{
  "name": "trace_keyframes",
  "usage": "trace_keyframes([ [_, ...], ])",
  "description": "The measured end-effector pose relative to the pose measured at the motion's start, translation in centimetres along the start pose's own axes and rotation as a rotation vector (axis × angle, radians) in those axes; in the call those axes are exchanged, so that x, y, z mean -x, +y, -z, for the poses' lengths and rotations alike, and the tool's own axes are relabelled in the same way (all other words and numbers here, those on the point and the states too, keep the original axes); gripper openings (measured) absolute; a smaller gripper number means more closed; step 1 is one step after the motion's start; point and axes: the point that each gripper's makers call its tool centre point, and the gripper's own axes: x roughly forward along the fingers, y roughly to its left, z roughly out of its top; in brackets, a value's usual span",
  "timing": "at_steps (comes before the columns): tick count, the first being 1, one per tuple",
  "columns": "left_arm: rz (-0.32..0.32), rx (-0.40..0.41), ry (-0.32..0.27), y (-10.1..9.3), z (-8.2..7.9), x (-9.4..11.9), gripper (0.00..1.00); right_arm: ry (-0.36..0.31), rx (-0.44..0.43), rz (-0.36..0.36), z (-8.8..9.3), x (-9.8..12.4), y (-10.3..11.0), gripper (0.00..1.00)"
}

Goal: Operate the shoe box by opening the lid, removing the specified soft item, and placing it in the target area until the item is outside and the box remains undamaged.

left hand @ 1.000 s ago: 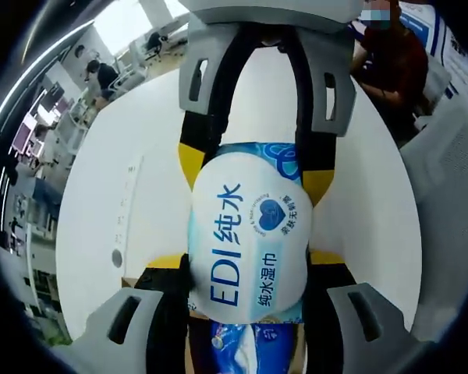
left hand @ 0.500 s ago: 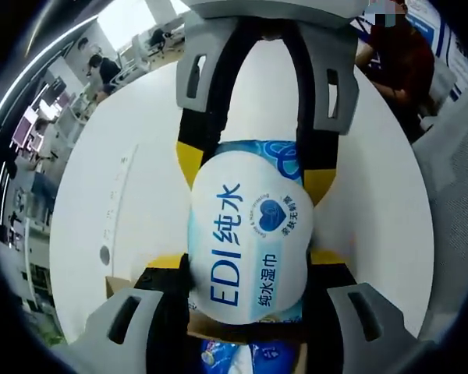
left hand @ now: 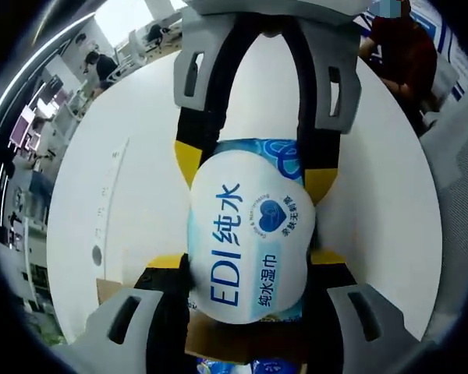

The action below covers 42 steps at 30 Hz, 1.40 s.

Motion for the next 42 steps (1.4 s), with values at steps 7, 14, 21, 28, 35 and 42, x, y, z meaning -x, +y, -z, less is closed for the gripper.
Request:
trace_keyframes([
  [7, -0.015, 0.018, 0.0, -0.3, 0.2, -0.7, 0.58, 0.001, 0.019, -0.011, 0.5, -0.3, 0.3, 0.44],
  [14, -0.02, 0.001, 0.011, -0.1, 0.3, -1.0, 0.58, -0.017, 0.018, 0.003, 1.0, -0.7, 0.2, 0.45],
  [21, -0.028, 0.013, 0.02, 0.2, 0.4, -1.2, 0.58, -0.039, 0.04, 0.004, 1.1, -0.9, -0.1, 0.46],
  [28, -0.028, 0.01, 0.013, 0.3, 0.3, -1.3, 0.59, -0.034, 0.05, 0.015, 1.6, -1.0, -0.1, 0.48],
  [35, -0.028, 0.026, 0.012, 0.2, 0.3, -1.3, 0.61, -0.024, 0.029, 0.022, 1.5, -0.6, -0.1, 0.49],
  [42, -0.028, -0.006, 0.022, 0.1, 0.1, -0.9, 0.61, -0.03, -0.008, 0.012, 1.4, 0.1, 0.2, 0.53],
])
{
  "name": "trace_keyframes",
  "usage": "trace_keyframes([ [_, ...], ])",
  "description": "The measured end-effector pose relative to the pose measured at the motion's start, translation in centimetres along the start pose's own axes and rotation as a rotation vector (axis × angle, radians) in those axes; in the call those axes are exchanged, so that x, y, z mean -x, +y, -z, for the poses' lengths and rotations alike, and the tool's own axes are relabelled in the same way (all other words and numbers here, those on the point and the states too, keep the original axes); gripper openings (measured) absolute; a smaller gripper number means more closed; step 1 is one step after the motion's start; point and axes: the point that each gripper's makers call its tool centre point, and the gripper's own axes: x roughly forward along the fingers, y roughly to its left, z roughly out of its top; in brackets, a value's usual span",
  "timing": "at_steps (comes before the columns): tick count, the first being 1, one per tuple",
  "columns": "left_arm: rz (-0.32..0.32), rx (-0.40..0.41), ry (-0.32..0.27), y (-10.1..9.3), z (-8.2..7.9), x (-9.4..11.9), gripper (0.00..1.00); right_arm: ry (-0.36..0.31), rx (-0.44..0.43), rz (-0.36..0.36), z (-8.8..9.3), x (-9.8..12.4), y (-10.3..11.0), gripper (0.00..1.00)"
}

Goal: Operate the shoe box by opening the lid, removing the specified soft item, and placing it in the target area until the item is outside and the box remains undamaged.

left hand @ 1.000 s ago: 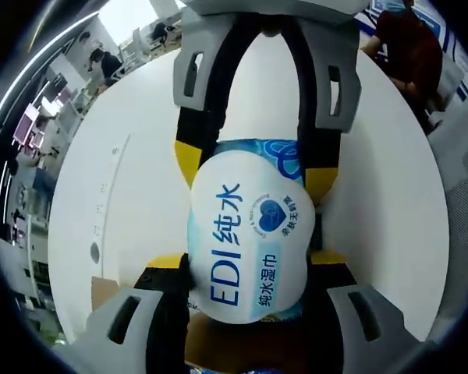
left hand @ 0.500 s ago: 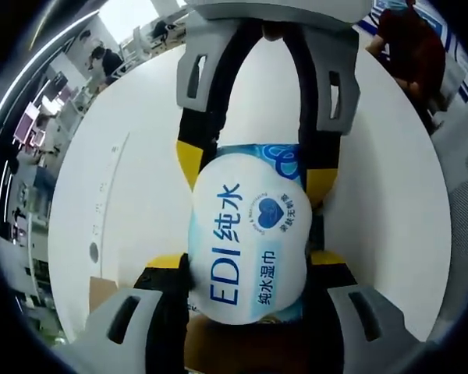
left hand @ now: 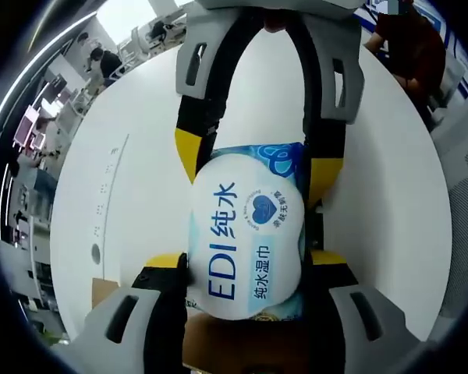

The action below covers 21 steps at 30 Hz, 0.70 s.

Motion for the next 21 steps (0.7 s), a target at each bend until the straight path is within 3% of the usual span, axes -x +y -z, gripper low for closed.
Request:
trace_keyframes([
  [7, 0.036, 0.022, -0.035, -0.2, -0.9, 1.2, 0.6, 0.009, 0.008, 0.01, -0.1, 1.1, 0.1, 0.56],
  [21, 0.023, 0.052, -0.075, 0.3, -1.5, 3.9, 0.63, -0.003, -0.005, 0.022, -2.0, 3.2, 0.2, 0.6],
])
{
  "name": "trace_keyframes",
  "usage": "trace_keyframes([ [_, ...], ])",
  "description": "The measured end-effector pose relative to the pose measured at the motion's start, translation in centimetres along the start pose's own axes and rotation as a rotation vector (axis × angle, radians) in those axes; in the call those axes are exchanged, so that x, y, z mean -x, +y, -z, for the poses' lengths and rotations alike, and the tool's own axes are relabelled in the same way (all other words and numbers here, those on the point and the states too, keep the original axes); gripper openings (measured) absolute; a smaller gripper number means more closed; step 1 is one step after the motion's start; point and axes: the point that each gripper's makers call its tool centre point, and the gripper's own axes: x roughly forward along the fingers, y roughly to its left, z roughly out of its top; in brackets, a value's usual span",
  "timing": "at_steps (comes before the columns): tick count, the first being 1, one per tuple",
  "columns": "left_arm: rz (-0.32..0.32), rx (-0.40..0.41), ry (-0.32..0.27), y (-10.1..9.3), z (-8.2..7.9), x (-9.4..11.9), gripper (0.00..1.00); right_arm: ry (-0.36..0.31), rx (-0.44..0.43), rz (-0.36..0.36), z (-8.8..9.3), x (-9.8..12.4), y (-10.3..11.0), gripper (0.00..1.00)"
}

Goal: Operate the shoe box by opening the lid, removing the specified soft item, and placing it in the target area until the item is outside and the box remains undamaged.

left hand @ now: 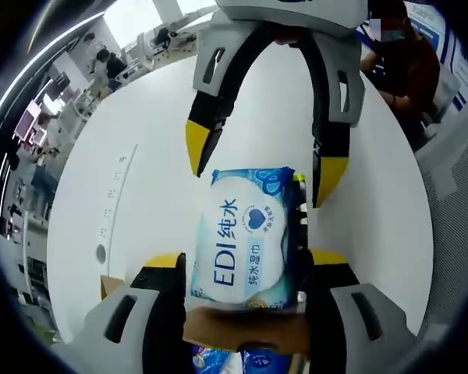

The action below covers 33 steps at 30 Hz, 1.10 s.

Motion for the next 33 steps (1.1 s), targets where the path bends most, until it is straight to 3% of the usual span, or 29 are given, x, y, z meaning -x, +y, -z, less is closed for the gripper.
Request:
trace_keyframes([
  [14, -0.04, 0.035, -0.015, 1.0, 1.3, 3.8, 0.65, -0.011, 0.03, 0.011, -3.3, 1.2, 0.1, 0.59],
  [33, -0.095, 0.072, -0.02, 1.8, 5.2, 7.7, 0.58, -0.05, 0.073, 0.004, -8.2, 0.1, 0.7, 0.5],
])
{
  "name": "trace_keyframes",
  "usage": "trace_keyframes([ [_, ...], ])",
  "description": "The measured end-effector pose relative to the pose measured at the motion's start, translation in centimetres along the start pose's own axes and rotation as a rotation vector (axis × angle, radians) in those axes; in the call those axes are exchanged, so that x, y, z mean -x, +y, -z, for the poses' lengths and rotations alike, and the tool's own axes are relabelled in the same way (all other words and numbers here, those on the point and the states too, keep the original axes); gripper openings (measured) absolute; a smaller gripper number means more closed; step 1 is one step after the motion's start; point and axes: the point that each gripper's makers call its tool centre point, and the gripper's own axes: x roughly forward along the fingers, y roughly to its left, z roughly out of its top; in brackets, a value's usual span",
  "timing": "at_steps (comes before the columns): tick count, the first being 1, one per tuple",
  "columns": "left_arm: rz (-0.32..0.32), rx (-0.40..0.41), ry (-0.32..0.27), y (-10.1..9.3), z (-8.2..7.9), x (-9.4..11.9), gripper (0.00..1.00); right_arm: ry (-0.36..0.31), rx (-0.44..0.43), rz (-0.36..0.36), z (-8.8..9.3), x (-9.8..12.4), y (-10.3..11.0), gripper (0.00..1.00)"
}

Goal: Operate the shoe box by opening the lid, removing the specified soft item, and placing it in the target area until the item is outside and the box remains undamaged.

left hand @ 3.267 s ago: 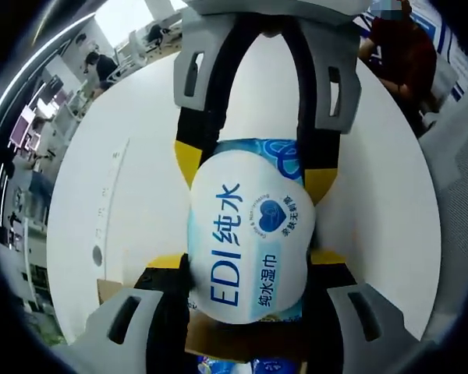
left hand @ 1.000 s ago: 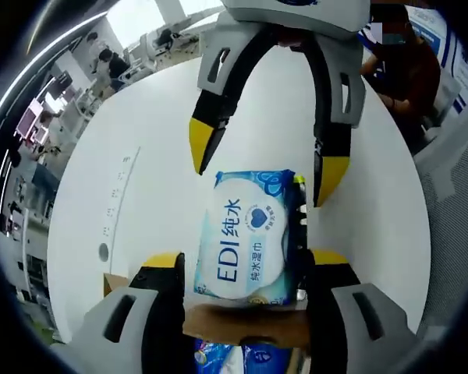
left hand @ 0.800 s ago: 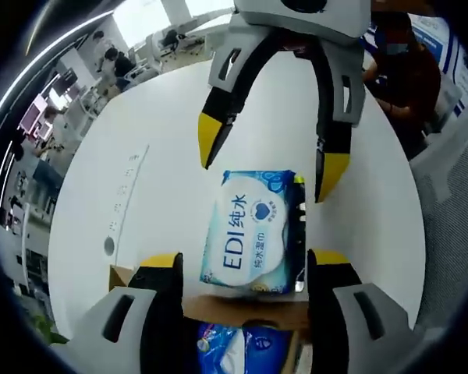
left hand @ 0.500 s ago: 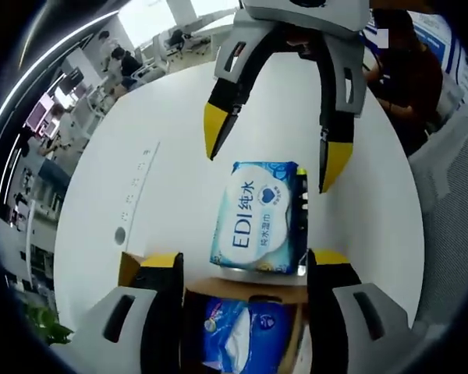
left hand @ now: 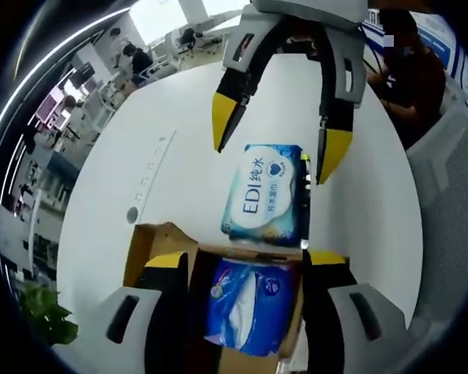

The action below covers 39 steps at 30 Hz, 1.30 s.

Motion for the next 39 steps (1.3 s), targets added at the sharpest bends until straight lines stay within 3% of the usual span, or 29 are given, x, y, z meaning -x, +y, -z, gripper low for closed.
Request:
trace_keyframes([
  [17, -0.049, 0.063, -0.009, 2.1, 4.6, 1.9, 0.42, -0.031, 0.037, -0.013, -3.0, -3.4, 0.4, 0.37],
  [25, -0.063, 0.074, 0.007, 2.3, 6.8, 1.5, 0.32, -0.027, 0.05, -0.02, -3.9, -5.5, 0.6, 0.31],
  [39, -0.098, 0.098, -0.006, 2.7, 9.1, -0.3, 0.28, 0.034, 0.11, -0.013, -5.0, -9.1, 0.5, 0.21],
])
